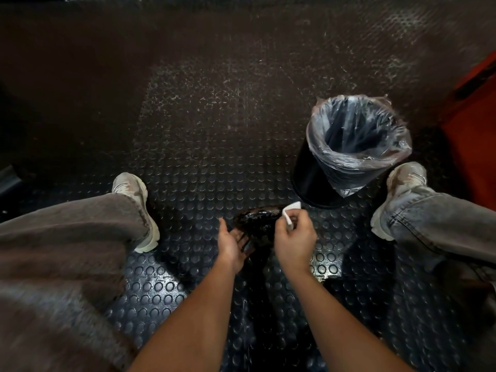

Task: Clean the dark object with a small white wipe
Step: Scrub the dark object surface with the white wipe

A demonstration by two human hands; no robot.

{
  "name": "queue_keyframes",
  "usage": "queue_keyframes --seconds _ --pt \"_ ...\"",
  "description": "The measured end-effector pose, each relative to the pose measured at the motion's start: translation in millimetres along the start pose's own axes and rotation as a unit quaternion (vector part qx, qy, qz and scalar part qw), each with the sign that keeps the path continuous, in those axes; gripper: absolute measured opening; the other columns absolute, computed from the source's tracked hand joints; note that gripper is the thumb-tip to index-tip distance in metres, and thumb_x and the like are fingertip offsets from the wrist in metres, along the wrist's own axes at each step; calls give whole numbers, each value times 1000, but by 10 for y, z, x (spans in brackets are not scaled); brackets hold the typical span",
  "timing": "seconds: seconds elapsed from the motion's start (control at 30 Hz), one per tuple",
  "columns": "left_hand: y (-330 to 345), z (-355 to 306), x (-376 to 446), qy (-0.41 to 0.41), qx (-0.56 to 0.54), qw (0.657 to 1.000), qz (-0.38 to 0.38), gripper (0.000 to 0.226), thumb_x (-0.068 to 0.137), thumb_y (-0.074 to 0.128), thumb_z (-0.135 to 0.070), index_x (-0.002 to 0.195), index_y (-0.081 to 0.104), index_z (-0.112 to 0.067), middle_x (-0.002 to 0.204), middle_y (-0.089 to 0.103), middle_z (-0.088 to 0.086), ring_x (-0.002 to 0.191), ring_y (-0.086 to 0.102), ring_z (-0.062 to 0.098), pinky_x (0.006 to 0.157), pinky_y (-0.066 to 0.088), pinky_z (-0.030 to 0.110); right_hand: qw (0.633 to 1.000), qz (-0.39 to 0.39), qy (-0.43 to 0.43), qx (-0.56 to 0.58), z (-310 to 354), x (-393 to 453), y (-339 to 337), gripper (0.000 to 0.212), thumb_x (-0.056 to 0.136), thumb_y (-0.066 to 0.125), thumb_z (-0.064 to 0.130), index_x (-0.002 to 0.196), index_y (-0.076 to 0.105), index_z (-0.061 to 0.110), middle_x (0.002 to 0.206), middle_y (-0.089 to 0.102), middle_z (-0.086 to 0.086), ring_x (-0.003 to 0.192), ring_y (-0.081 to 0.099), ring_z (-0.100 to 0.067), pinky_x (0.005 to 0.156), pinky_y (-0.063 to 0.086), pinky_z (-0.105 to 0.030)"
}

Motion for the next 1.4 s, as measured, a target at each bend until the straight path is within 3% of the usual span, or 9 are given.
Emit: queue_keyframes --seconds 0.1,0.2,0.43,0.5,0.57,0.77,1.0,1.2,1.4 --pt "0 4 7 1 6 1000 8 85 96 20 -75 124 68 -11 118 72 10 108 65 25 94 50 43 996 59 -51 -45 18 -87 133 8 84 66 15 86 61 21 85 61 9 72 57 -11 62 45 -25" --pt "-9 4 28 0 5 1000 1 84 96 19 -74 125 67 -12 118 71 7 111 63 23 92 49 42 995 73 0 -68 -125 -74 129 10 83 66 17 83 62 25 80 64 11 72 60 -13 61 47 -28" --pt "-62 -3 70 7 5 1000 -10 90 93 18 -79 142 55 -12 146 53 8 136 47 26 111 37 55 990 -35 139 13 -230 89 -97 9 87 64 12 84 58 18 72 62 5 66 60 -13 55 43 -19" --pt "-54 -11 61 10 3 1000 -12 89 93 19 -78 141 55 -12 145 54 7 134 49 25 112 36 54 991 -52 123 32 -146 82 -111 8 88 62 12 87 57 18 76 62 3 67 57 -12 53 37 -13" --pt "-41 -7 56 9 0 1000 -9 87 94 19 -78 137 59 -14 139 59 6 129 52 24 110 39 51 997 -40 59 21 -44 57 -66 8 87 63 12 89 58 18 82 64 0 70 57 -15 58 40 -20" --pt "-26 -14 39 8 4 1000 -3 86 94 21 -78 128 66 -13 130 67 9 122 59 26 108 43 48 992 80 -56 -74 -85 -72 124 9 82 67 14 87 64 21 89 61 9 80 57 -12 66 44 -25" --pt "-45 -13 44 9 0 1000 -9 89 93 19 -79 139 57 -13 143 56 8 133 49 26 112 36 55 990 -33 137 14 -309 81 -57 11 86 62 14 83 57 23 79 65 0 74 64 -24 61 46 -29" --pt "-25 -3 49 2 -5 1000 -6 88 92 21 -79 133 62 -14 133 64 8 124 58 25 92 48 42 1000 1 15 10 -69 9 -12 10 86 63 12 88 60 21 87 62 3 74 58 -10 61 46 -25" --pt "-24 -10 36 5 3 1000 -5 86 95 19 -76 134 62 -13 133 64 7 122 57 23 93 46 41 997 70 -20 -33 -136 -54 75 12 81 68 12 83 67 24 84 65 12 73 60 -7 62 45 -19"
Point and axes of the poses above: each hand's wrist, its own x-axis towards the middle knuckle, its own y-axis out of the palm, z = x × y, the point moved 4 cm from there along x, towards the middle knuckle
